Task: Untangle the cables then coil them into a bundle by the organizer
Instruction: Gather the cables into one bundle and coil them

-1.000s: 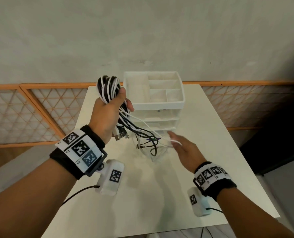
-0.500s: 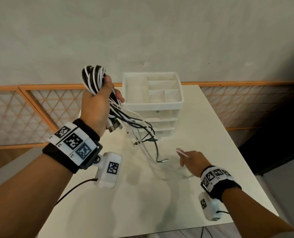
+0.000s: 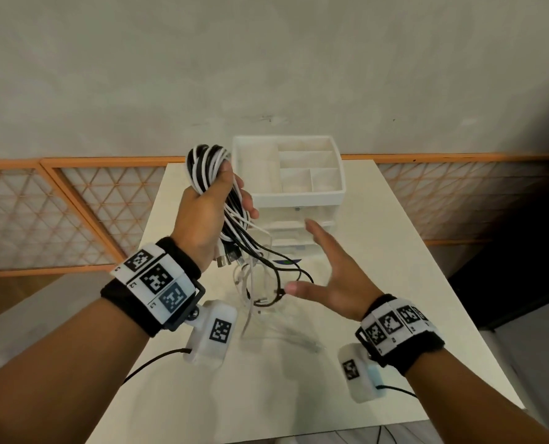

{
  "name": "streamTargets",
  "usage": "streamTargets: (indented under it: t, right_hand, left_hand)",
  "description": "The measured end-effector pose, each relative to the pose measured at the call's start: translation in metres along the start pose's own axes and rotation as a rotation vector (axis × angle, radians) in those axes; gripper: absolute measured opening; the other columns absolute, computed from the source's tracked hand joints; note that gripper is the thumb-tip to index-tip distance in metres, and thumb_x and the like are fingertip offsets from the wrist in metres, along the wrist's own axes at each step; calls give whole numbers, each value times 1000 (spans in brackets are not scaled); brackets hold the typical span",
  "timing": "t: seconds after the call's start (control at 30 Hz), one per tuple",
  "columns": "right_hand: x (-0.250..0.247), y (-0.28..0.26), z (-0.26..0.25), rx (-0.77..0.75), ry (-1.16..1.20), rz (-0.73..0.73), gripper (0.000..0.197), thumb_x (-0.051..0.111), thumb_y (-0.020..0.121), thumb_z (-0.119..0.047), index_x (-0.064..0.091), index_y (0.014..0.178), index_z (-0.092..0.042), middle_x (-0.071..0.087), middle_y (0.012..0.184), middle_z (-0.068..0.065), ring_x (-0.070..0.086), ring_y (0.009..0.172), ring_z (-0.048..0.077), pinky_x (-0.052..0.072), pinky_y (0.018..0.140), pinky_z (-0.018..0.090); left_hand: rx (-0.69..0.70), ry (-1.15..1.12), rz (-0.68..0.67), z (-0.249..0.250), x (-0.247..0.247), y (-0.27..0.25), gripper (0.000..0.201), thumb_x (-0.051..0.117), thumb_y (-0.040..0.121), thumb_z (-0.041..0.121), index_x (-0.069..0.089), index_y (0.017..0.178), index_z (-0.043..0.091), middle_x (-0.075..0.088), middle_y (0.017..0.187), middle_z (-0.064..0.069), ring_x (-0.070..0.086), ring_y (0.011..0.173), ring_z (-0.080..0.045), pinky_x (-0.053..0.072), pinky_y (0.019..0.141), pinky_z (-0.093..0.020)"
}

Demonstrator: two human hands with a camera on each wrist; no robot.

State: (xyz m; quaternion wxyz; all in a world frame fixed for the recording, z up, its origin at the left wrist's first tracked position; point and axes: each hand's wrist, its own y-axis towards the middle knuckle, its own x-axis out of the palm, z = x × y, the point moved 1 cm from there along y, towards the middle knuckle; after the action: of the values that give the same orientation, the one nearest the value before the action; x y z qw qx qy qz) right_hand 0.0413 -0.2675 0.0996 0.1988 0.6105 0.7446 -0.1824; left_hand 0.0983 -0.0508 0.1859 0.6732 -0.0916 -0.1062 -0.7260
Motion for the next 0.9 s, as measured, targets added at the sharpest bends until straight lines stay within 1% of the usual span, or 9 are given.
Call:
streamTargets:
  t: [0.1,0.17,0.23,0.3,0.4,0.6,0.7,0.83,0.9]
  right_hand:
    - [25,8,-43,-109,52,-63,114,86,62,-57,22,154,-37,35,156,-20,31,143,-4,25,116,20]
    - [45,13,-43,-149,43,-34,70,85,74,-38,52,135,-24,66,127,-11,60,117,1,47,103,22]
    - [59,16,-32,-97,49,31,24,74,86,-30,69,99,-10,74,86,4,69,78,16,58,80,38]
    - [61,21,-17,40,48,13,37,72,86,-40,72,82,-4,71,73,12,64,62,20,59,69,38]
    - [47,27,-5,166,58,20,31,81,80,-40,76,67,-12,65,57,0,53,50,9,47,53,20]
    - [18,37,0,96,-83,33,26,80,75,-3,64,58,-14,55,57,-4,51,43,0,40,48,13]
    - [4,37,-5,130,-84,70,33,75,75,1,58,52,-15,51,51,-2,49,38,3,41,45,15]
    - [2,39,-20,186,-217,155,47,58,74,-4,27,47,-27,24,51,-12,22,47,6,25,46,21]
    - [1,38,-26,217,-356,146,41,58,76,-11,31,50,-28,31,53,-11,31,51,11,23,48,23]
  left_hand:
    - [-25,1,-80,-10,10,-5,39,46,101,40,59,90,6,61,68,-13,60,66,-31,52,67,-37]
    - [-26,-24,-119,-13,15,-8,39,48,99,42,58,90,5,59,67,-14,59,64,-31,50,67,-39]
    - [-10,-17,-136,-14,13,-8,40,49,95,42,57,90,3,58,65,-15,58,62,-31,48,66,-40]
    - [-11,-24,-153,-12,9,-9,40,47,95,42,56,91,3,55,65,-15,57,61,-30,49,65,-39]
    - [-78,-78,-216,-9,1,-11,41,43,98,43,55,89,5,52,63,-12,55,60,-28,51,61,-34]
    - [-206,-74,-403,-6,1,-16,44,42,95,46,56,89,5,50,55,-9,57,53,-28,51,57,-32]
    - [-316,24,-461,-13,5,-20,43,49,91,45,58,87,3,48,52,-11,54,50,-27,50,55,-31]
    - [-405,274,-441,-23,14,-26,37,58,96,39,58,88,3,49,54,-12,51,49,-26,48,56,-31]
    - [-367,425,-389,-27,19,-29,32,60,95,36,57,82,8,51,54,-10,51,49,-25,48,58,-33]
